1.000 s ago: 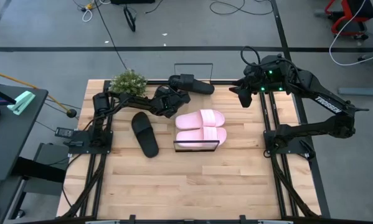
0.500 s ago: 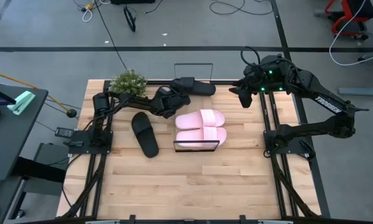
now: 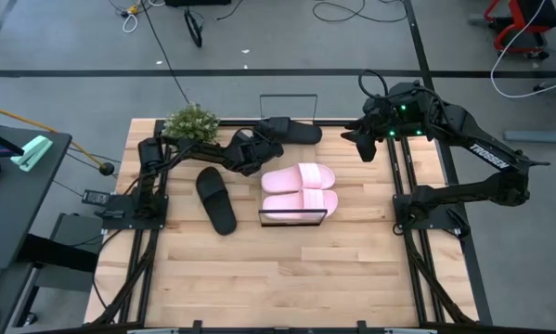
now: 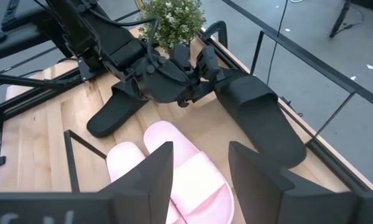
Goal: Pick and place slides into the shelf
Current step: Put the right black slides on the shelf
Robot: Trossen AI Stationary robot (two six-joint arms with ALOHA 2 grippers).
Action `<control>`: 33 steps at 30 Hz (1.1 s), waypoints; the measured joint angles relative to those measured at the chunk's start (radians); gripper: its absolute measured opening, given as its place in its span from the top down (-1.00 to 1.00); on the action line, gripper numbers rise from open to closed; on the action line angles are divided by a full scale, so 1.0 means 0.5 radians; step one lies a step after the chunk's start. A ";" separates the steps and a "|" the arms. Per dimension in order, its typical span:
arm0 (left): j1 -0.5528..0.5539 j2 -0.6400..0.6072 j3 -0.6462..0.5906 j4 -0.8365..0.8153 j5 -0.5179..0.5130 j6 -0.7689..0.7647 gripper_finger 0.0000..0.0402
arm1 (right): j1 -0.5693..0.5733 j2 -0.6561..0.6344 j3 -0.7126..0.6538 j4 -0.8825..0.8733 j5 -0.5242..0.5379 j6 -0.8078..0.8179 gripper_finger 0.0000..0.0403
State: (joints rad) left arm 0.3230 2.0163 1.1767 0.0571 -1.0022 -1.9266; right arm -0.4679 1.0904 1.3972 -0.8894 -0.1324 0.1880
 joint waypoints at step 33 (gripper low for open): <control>0.010 0.000 0.000 -0.034 0.123 -0.151 -0.92 | -0.001 0.000 0.000 -0.002 -0.024 -0.016 0.21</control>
State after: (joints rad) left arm 0.3280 2.0163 1.1767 0.0399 -0.9405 -2.0024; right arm -0.4683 1.0904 1.3972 -0.8902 -0.1444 0.1802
